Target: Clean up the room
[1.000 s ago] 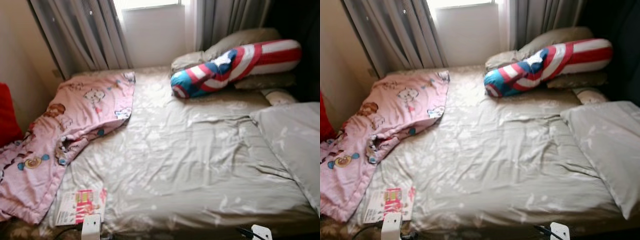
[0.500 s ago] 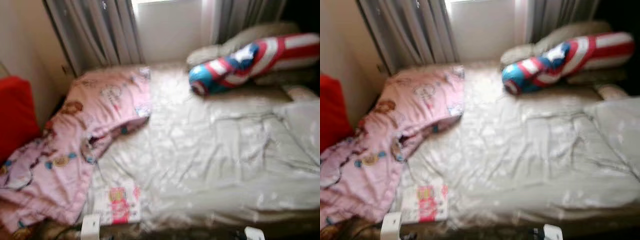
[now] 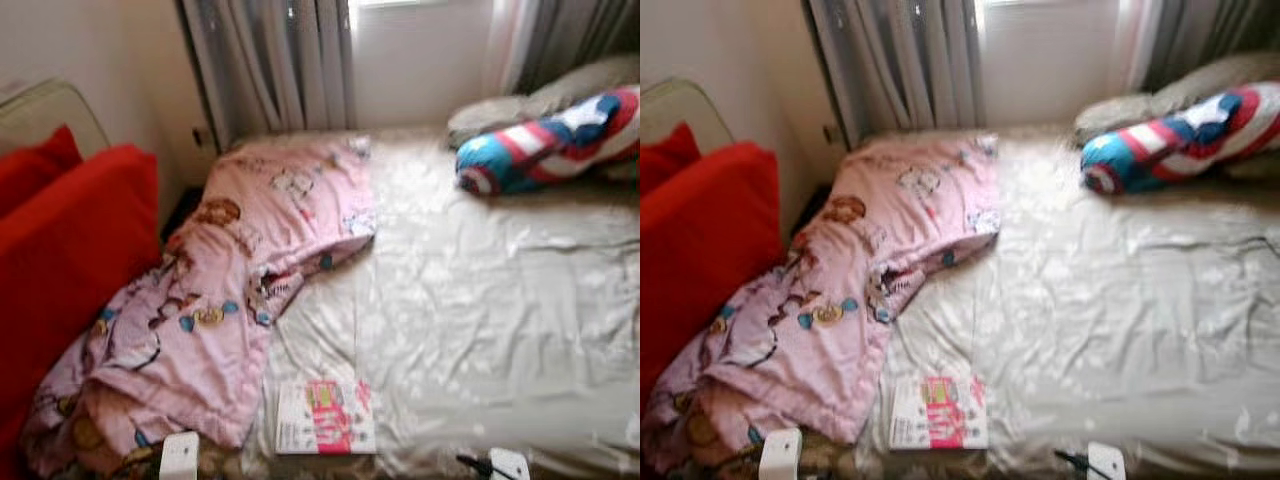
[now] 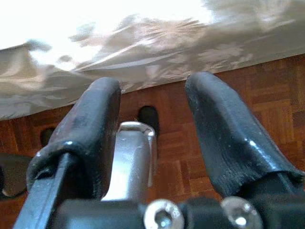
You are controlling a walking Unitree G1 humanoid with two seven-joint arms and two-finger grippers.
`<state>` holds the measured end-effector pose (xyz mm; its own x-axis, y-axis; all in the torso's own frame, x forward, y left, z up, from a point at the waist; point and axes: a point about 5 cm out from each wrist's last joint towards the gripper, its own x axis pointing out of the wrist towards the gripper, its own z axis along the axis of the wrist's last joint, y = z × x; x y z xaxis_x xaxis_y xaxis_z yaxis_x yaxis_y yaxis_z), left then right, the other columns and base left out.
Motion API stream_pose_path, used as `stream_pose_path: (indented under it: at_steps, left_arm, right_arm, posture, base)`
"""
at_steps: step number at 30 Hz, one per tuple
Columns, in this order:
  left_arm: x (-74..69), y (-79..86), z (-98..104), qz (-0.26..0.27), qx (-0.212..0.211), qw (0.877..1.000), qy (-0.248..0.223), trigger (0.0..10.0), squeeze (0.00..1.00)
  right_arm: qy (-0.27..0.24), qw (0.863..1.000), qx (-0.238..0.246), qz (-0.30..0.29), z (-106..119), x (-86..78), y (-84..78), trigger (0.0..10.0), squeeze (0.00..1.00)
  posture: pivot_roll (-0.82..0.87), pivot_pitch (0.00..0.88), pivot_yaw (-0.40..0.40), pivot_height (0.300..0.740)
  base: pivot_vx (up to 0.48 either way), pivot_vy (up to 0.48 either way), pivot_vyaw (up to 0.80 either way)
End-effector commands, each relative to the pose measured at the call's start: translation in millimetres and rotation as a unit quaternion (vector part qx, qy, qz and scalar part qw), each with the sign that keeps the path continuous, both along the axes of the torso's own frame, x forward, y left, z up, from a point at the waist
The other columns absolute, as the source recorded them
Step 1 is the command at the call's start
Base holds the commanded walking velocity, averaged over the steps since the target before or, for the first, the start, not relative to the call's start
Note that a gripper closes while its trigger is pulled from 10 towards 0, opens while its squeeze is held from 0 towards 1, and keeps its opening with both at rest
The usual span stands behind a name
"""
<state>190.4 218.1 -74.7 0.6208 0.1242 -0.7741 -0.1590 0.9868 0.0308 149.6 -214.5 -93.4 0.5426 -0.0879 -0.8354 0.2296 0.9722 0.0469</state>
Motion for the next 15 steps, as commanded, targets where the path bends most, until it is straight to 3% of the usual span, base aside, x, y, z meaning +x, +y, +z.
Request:
stream_pose_path:
  at_steps: [1,4,8,13,15]
  left_arm:
    - [-8.5,8.7,-2,0.002,0.013,1.000,0.014,10.0,0.00]
    - [-8.6,8.8,-2,0.003,0.014,1.000,0.014,10.0,0.00]
    - [-8.6,8.9,-2,0.002,0.015,1.000,0.013,10.0,0.00]
    - [-8.3,9.0,-2,0.005,0.013,1.000,0.011,10.0,0.00]
    - [-7.1,9.2,-1,0.007,0.011,1.000,0.008,10.0,0.00]
  right_arm:
    - [-0.007,1.000,0.004,0.008,3,6.2,-0.8,10.0,0.00]
    - [-0.012,1.000,0.002,-0.002,6,8.5,-10.9,10.0,0.00]
    - [-0.019,1.000,0.003,-0.012,9,12.3,-17.8,10.0,0.00]
    - [-0.030,1.000,0.007,-0.006,10,17.4,-10.1,10.0,0.00]
    - [-0.040,0.999,0.012,-0.001,9,21.7,0.9,10.0,0.00]
  posture:
    - [-0.08,0.000,0.052,0.740]
    - [-0.08,0.000,0.052,0.740]
    - [-0.08,0.000,0.051,0.740]
    - [-0.08,0.000,0.050,0.740]
    - [-0.08,0.000,0.052,0.740]
  base:
    - [0.000,0.480,0.80]
    - [0.000,0.435,0.80]
    - [0.000,0.000,0.00]
    - [0.000,0.000,0.00]
    - [0.000,0.000,0.00]
